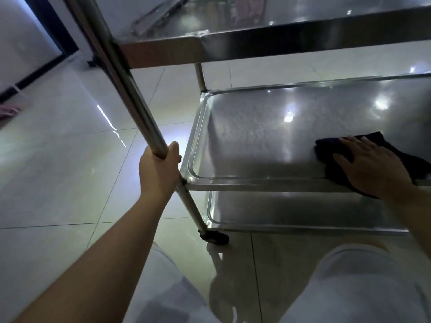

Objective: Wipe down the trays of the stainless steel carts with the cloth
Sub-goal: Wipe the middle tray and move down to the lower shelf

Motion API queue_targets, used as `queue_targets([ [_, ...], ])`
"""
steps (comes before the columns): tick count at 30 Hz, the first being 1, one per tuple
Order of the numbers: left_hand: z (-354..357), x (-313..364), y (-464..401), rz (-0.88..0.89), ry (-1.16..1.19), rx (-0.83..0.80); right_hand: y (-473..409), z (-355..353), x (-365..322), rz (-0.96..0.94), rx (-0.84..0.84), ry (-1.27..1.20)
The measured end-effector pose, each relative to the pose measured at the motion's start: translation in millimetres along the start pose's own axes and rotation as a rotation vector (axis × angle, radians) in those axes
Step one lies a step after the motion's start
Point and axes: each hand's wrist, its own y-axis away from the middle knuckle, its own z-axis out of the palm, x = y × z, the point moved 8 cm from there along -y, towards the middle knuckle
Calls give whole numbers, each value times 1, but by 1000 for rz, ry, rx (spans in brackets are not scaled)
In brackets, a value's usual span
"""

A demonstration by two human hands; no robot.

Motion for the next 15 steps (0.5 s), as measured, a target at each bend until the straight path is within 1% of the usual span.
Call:
queue_targets([
  [3,6,-18,22,34,-173,-49,0,-1,-2,-2,13,-11],
  [6,15,-64,75,-36,-205,-21,1,-2,-1,-4,39,-28],
  [7,23,-76,93,-81,-228,-46,2,-2,-1,-4,43,-33],
  [9,49,-81,122,-112,-223,-173,1,-2,0,-5,46,-38],
  [10,64,-75,131,-81,-217,-246,1,-2,0,-7,51,-42],
  [11,78,-61,138,-12,-228,-312,1,-3,0,-6,60,-45],
  [13,101,-25,144,179,-232,-387,2,-3,2,6,72,-47],
  [15,124,14,143,411,-265,-441,1,-1,2,11,69,-52],
])
